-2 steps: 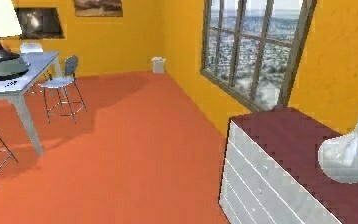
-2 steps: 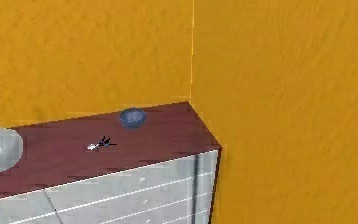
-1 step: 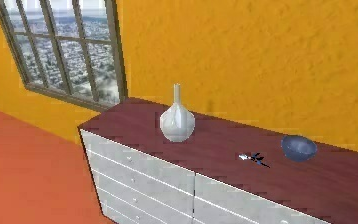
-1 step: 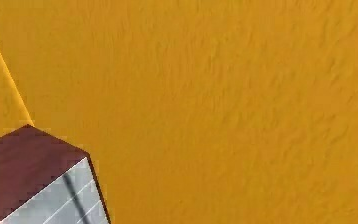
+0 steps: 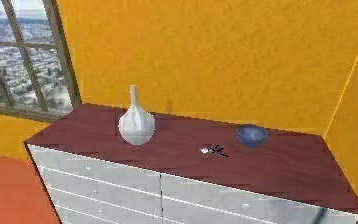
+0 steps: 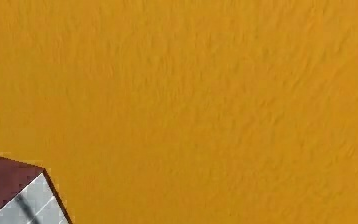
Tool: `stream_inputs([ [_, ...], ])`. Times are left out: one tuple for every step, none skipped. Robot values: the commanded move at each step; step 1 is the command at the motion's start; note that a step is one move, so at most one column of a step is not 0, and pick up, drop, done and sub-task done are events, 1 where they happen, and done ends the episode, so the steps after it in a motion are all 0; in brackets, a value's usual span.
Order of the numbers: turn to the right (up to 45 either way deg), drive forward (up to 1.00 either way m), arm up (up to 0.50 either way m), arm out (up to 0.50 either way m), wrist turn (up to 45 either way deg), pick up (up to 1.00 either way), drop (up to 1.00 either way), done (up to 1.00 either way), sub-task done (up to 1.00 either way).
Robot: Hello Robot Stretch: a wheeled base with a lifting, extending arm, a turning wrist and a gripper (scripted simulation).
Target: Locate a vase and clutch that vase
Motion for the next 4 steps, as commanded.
stream_inputs([
  [0.0, 0.4, 0.0, 0.0, 0.0, 0.0, 0.0, 0.0, 0.0],
  [-45.0, 0.0, 0.0, 0.0, 0.0, 0.0, 0.0, 0.0, 0.0],
  [-45.0, 0.0, 0.0, 0.0, 0.0, 0.0, 0.0, 0.0, 0.0],
  [-18.0, 0.0, 0.0, 0.0, 0.0, 0.0, 0.0, 0.0, 0.0],
])
